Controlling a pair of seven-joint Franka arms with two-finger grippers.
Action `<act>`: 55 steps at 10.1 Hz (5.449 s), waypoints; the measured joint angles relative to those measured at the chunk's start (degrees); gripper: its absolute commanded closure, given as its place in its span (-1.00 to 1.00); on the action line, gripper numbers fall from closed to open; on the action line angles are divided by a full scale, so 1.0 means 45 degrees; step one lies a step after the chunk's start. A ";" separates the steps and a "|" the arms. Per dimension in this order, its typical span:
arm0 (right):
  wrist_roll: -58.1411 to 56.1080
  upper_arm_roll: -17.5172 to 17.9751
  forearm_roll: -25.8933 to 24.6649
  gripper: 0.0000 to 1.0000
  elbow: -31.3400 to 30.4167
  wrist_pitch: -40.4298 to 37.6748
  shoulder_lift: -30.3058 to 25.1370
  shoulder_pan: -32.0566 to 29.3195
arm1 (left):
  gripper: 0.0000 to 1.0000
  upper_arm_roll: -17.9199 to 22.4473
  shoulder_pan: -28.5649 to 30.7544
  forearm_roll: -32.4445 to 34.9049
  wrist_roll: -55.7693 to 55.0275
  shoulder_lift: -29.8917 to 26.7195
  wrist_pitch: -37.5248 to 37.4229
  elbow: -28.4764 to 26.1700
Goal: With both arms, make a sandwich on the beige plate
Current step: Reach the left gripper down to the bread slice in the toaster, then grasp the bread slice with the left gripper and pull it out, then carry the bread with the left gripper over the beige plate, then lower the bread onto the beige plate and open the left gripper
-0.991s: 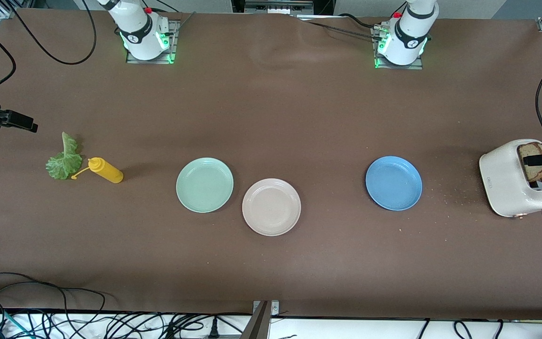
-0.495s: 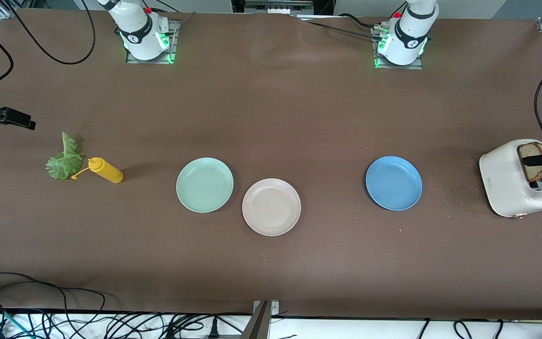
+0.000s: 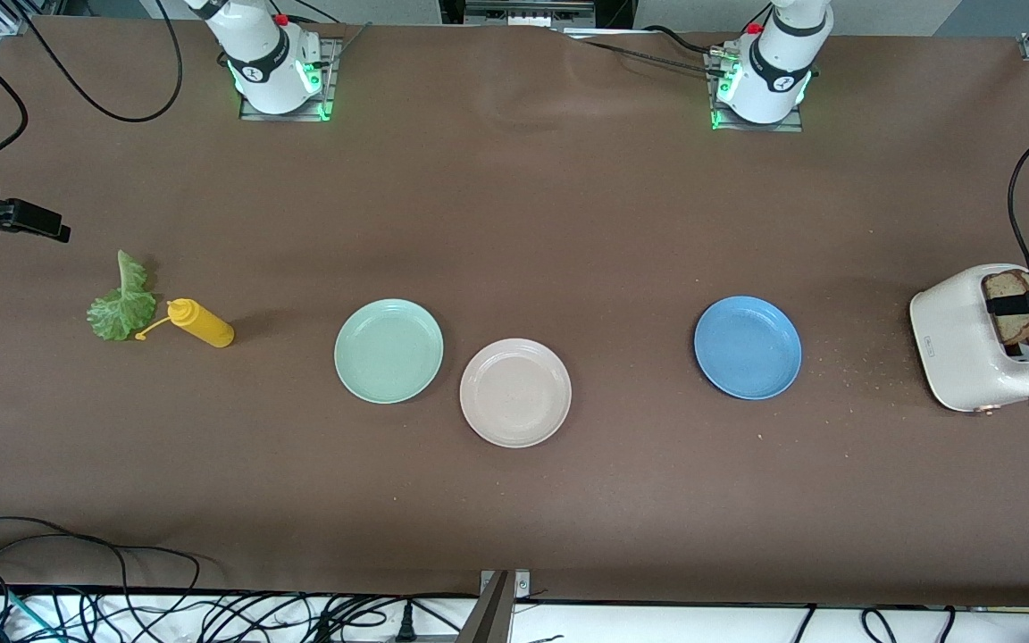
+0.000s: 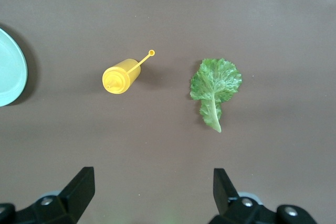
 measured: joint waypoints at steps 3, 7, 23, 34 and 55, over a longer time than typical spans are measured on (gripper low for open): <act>-0.0005 0.0014 0.0000 -1.00 0.0000 -0.0001 0.0000 0.0000 | 1.00 0.0000 0.0017 0.0000 0.0000 -0.0002 0.0016 -0.0005; -0.0014 0.0014 0.0001 -1.00 0.0000 -0.0006 0.0000 0.0000 | 1.00 0.0001 0.0064 0.0007 0.0115 -0.0022 0.0021 -0.0004; -0.0054 0.0019 0.0002 -1.00 0.0005 -0.0037 0.0001 0.0003 | 1.00 -0.0448 -0.2465 -0.6526 -0.3032 0.0680 -0.4493 0.3657; -0.0058 0.0014 0.0003 -1.00 0.0019 -0.0073 -0.0005 0.0001 | 1.00 -0.0519 -0.7584 -1.5200 -0.1064 0.4386 0.0563 0.3691; -0.0255 0.0015 0.0003 -1.00 0.0024 -0.0010 0.0001 0.0004 | 0.23 -0.0365 -0.9474 -1.8789 0.2370 0.7090 0.4377 0.3700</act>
